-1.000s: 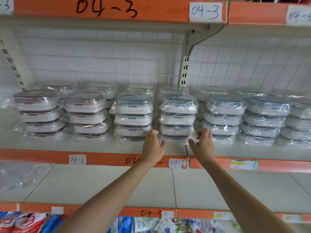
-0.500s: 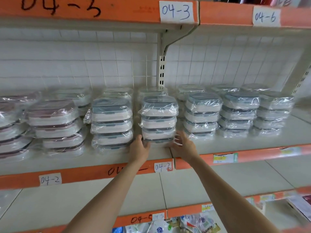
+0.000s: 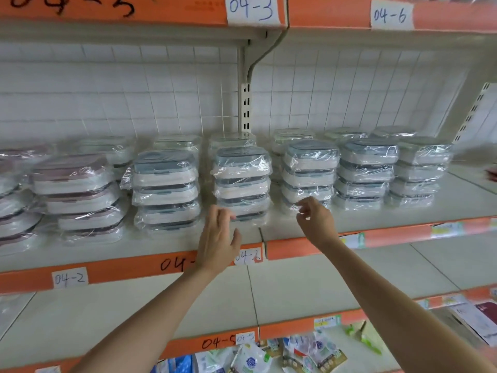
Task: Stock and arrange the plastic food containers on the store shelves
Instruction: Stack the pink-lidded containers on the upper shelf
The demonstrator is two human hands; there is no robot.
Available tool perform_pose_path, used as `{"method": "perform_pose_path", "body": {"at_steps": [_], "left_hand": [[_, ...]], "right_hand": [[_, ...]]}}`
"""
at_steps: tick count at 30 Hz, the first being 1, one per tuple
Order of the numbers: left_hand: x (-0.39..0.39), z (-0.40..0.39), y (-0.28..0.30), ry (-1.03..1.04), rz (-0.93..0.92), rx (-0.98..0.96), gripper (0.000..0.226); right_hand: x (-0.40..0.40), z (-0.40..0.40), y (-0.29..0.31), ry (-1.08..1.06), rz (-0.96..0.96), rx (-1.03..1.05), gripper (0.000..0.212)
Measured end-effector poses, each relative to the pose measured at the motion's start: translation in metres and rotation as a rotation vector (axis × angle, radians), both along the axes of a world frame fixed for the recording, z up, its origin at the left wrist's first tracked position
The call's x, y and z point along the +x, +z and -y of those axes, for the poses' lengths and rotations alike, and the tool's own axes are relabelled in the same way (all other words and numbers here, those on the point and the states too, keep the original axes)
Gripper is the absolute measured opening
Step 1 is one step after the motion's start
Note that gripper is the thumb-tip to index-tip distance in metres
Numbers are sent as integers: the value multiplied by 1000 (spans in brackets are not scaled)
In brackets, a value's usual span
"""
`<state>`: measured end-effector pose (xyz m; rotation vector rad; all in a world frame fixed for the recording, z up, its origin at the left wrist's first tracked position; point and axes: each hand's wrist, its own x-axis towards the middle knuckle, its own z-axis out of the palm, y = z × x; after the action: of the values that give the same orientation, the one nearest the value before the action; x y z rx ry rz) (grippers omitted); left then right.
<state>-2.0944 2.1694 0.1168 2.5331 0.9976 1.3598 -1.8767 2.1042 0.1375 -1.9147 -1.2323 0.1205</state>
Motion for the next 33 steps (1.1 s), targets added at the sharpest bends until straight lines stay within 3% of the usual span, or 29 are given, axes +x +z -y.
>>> {"method": "perform_pose_path", "body": {"at_steps": [3,7,11,15,23,30,33], "left_hand": [[32,8,7,-139,-93,-18,17],[103,17,11,-132,-8,-245,25],[165,16,13,42,114,-436,50],[188,7,1,217,149,-644,63],[185,8,-6,355,200,-575,30],[185,23,1,368,240,-537,32],[181,43,-1,374,266,-392,39]], "right_hand": [[37,10,6,-79,73,-29,29],[84,16,2,-55,82,-143,43],[109,6,-3,83,9,-278,73],[116,-3,-11,155,-129,-213,68],[124,4,-17,252,-92,-158,48],[122,13,-19,241,-115,1,44],[135,27,-18,247,-111,149,32]]}}
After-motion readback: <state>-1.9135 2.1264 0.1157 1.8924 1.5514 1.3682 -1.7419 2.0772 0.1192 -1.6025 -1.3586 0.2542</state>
